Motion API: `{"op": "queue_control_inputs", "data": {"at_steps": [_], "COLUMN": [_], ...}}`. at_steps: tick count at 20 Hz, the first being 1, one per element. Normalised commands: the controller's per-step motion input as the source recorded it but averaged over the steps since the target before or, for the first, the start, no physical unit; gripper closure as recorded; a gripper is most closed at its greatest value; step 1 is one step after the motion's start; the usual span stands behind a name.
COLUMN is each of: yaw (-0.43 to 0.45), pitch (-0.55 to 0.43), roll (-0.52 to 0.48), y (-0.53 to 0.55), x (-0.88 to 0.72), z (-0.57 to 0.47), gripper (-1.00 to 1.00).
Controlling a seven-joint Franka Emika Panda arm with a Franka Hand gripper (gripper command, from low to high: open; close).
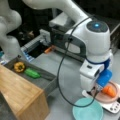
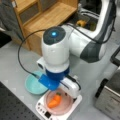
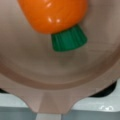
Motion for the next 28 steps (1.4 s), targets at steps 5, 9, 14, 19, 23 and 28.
{"op": "queue_control_inputs", "data": {"at_steps": [5,9,14,19,23,28], "yaw": [0.150,0.148,0.109,0.090,0.085,0.076], "pitch": [0.110,0.112,0.126,0.138,0.163,0.166], "roll": [-0.246,-0.265,-0.251,-0.257,-0.284,-0.305], "y": [0.02,0.03,0.08,0.15,0.17,0.15], "x": [0.37,0.43,0.45,0.39,0.32,0.30], "z": [-0.04,-0.04,0.05,0.11,0.12,0.10], "gripper": [-1.00,-1.00,-1.00,-1.00,-1.00,-1.00]}}
